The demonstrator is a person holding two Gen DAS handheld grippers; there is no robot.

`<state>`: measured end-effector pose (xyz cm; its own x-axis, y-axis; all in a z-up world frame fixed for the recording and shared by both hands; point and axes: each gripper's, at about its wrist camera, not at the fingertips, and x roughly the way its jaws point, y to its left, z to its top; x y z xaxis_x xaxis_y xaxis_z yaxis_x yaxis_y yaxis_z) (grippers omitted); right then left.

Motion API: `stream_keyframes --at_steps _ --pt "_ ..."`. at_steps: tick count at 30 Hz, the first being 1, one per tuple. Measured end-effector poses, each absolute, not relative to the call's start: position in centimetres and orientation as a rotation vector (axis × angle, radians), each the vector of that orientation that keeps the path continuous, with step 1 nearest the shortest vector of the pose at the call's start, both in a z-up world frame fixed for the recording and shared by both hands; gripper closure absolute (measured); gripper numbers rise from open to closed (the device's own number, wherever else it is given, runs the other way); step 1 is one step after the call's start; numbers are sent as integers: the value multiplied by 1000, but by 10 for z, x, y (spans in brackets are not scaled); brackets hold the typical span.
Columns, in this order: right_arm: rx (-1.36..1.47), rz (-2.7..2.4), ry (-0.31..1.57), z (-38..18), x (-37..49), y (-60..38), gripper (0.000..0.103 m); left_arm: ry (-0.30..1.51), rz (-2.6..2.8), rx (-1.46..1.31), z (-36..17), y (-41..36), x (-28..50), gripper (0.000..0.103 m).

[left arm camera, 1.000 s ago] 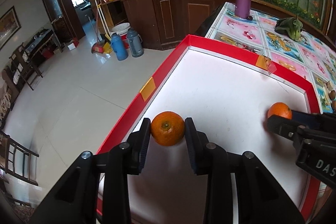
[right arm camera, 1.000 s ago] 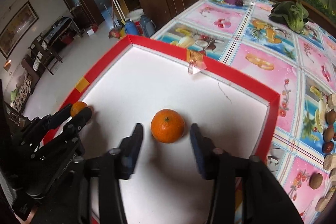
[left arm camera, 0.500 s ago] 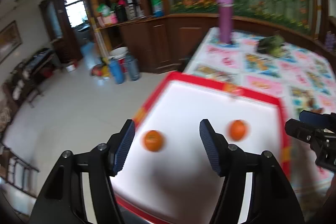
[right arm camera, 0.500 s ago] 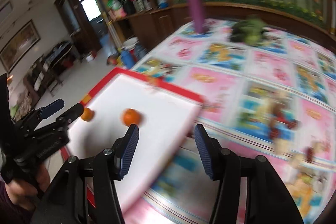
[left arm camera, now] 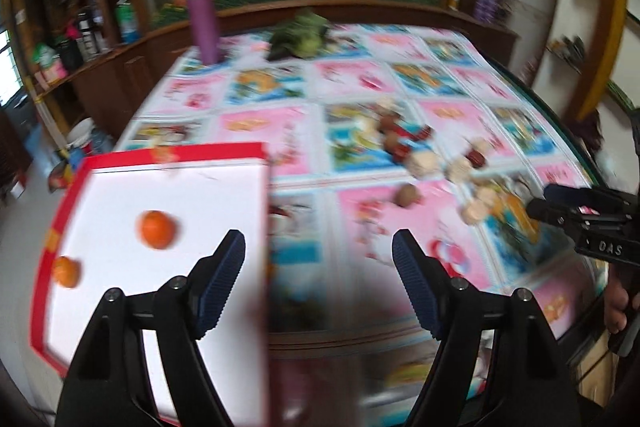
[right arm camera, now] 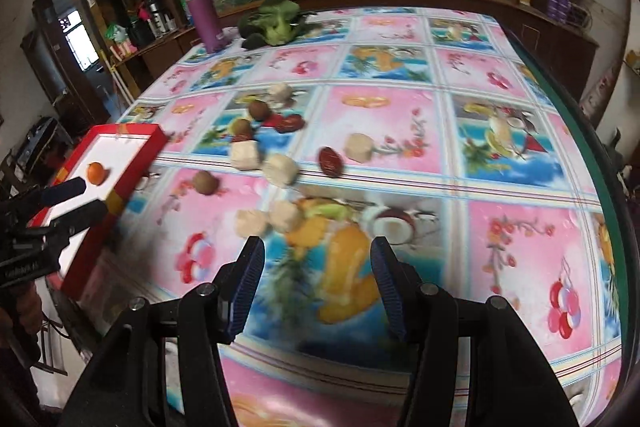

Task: Organize fruits
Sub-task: 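Return to the table and grasp a brown round fruit with each tool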

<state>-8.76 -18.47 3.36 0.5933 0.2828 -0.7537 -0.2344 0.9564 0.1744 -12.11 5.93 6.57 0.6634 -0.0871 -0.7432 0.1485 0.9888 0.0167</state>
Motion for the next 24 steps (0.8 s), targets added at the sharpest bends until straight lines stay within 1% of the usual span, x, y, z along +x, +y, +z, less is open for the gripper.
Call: stream_keyframes --at_steps 3,8,12,13,14,22,23,24 --pt "107 345 902 28 -86 -189 48 875 -143 105 55 41 -116 26" --pt "94 381 894 22 -80 -178 49 912 -175 111 49 32 -113 26" --pt "46 374 911 14 -69 -165 64 921 -188 145 45 24 -110 26" --pt "33 369 918 12 -65 -164 66 928 -194 144 43 23 -109 26" --pt "23 369 930 9 -62 -162 68 931 -202 139 43 23 -108 26" --pt "-127 378 919 9 -54 -135 68 966 -286 92 42 22 -105 26" --pt "-139 370 923 9 -54 -133 70 970 -294 86 42 21 -104 26" --pt "-157 358 921 9 -55 -133 77 973 -299 85 42 20 -104 26"
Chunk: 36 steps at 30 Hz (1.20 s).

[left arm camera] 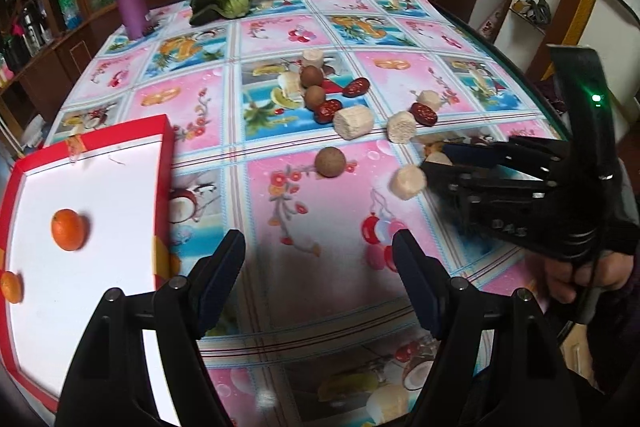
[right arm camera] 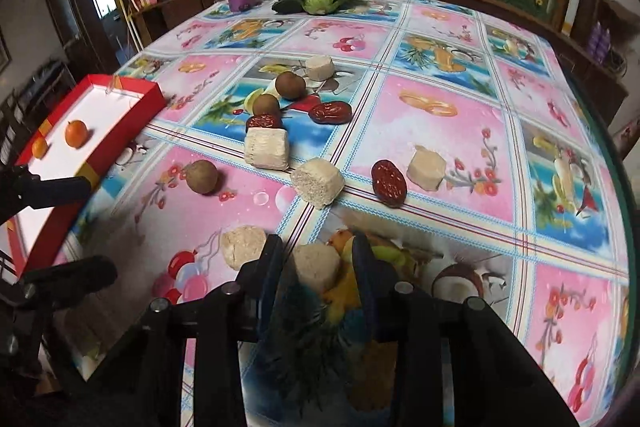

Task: Organize fruits
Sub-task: 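Return to the table and grasp a brown round fruit with each tool, then carry the brown fruits into the tray and open both tools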

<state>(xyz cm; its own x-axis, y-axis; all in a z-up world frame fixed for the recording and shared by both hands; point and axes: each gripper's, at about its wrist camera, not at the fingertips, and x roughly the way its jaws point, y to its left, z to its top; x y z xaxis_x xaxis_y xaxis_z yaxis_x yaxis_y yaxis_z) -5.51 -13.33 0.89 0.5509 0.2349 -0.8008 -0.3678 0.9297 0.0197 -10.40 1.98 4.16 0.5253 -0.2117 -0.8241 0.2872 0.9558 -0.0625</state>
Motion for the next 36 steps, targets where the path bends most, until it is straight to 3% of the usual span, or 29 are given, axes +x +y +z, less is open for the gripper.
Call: stream_keyframes --at_steps 1,13,17,24,27,36 --pt "-164 353 919 9 -56 -135 81 975 -300 87 41 18 -104 26" --pt "56 345 953 10 -69 -193 81 1013 -399 145 26 -35 -84 28" --pt "76 352 950 9 -69 -195 81 1050 -412 126 15 -49 -67 57" --pt "88 349 946 9 -70 -196 81 1041 -415 132 13 -56 -63 65" --pt "87 337 946 9 -70 -195 81 1031 -430 147 13 -61 -64 75" --pt "102 362 951 19 -72 -178 81 995 -446 110 17 -52 -72 76"
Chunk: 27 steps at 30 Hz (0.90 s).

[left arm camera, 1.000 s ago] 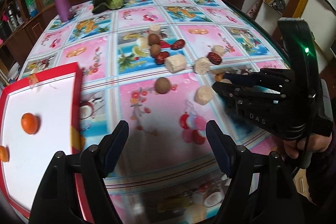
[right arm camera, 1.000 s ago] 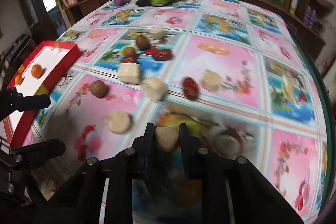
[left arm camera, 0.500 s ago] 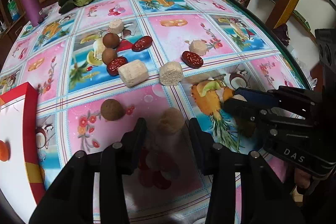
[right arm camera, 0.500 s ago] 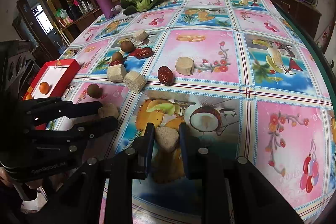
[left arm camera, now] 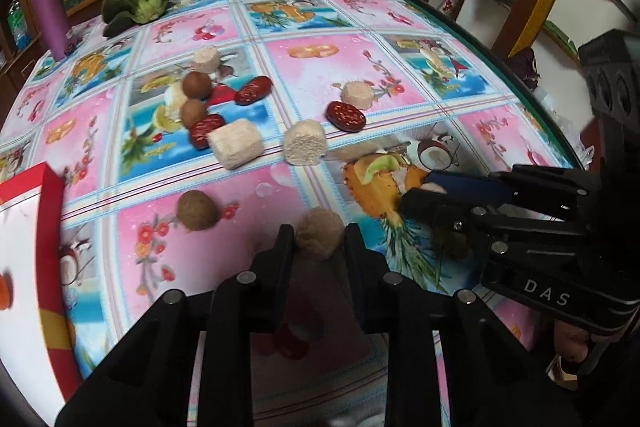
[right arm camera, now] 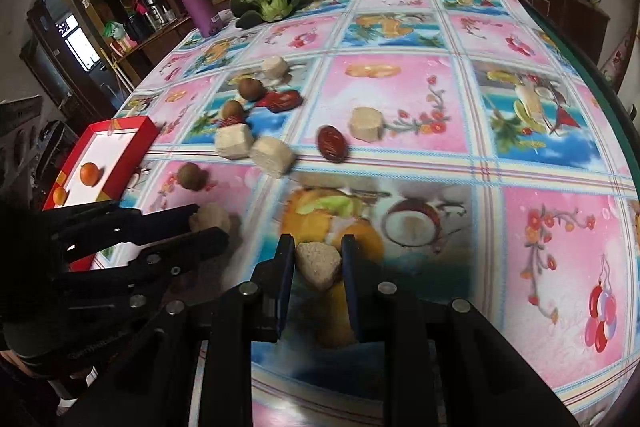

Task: Organize fruits
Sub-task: 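Carry the brown fruits into the tray and open both tools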

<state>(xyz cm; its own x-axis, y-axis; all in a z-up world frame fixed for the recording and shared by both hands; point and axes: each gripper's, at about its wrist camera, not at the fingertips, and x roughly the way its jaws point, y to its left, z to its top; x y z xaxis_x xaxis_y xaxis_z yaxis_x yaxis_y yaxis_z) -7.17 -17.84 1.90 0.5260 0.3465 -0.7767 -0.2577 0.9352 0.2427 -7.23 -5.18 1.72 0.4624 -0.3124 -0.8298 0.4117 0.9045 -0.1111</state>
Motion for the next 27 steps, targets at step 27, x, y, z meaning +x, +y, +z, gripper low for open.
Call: stream_keyframes --at_steps 27 --pt "-31 789 1051 27 -57 133 81 804 213 -141 52 241 -162 75"
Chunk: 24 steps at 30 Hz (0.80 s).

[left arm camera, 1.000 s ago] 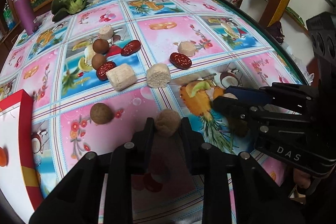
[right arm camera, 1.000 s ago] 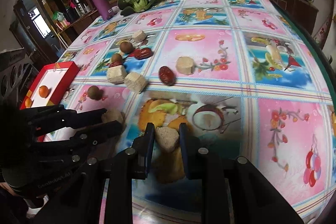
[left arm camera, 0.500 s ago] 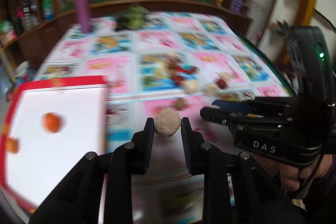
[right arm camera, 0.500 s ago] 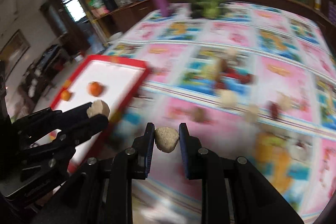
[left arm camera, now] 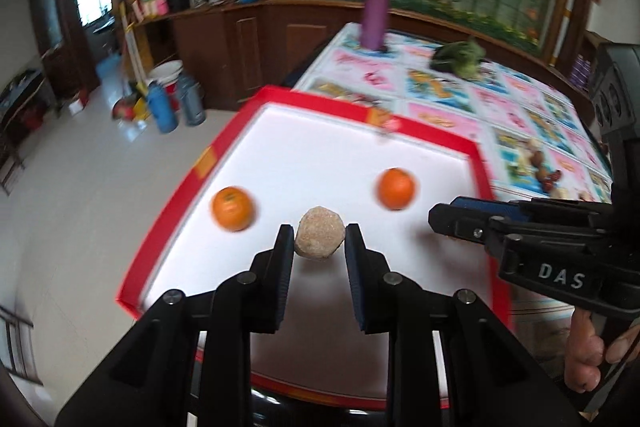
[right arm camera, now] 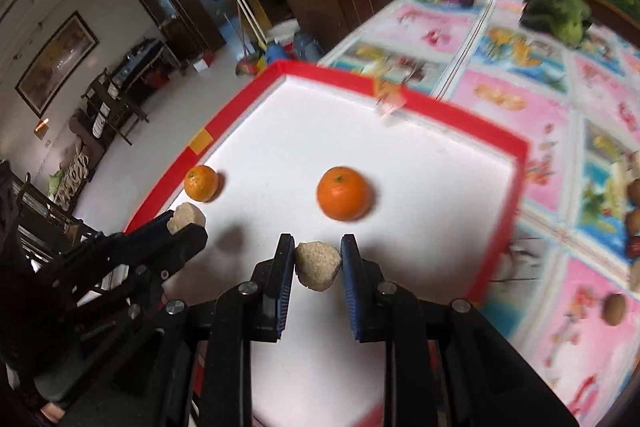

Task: Organize fruits
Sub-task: 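Carry the brown fruits into the tray and open both tools, then grasp a brown kiwi with the left tool while the right tool grasps a beige cube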

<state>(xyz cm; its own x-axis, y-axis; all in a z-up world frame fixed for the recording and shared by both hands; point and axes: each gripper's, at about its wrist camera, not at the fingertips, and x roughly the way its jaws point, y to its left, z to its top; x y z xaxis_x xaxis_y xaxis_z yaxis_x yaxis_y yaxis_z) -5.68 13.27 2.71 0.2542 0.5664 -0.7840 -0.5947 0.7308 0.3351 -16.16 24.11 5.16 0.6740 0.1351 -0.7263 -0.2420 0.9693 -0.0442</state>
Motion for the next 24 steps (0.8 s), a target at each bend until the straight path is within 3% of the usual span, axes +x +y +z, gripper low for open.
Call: stream_keyframes --at_steps 15,16,19,20,24 --pt "-57 760 1088 28 -51 129 76 898 233 -178 20 248 -132 73" --pt "-44 769 1079 30 -51 126 74 900 232 -183 21 249 -132 70" --pt "2 768 1012 44 -55 104 67 889 263 -193 26 251 -138 45" --pt "9 772 989 49 -57 95 64 876 272 -189 29 250 -141 41" --pt "26 742 946 59 -60 53 61 809 288 -135 53 236 -150 40"
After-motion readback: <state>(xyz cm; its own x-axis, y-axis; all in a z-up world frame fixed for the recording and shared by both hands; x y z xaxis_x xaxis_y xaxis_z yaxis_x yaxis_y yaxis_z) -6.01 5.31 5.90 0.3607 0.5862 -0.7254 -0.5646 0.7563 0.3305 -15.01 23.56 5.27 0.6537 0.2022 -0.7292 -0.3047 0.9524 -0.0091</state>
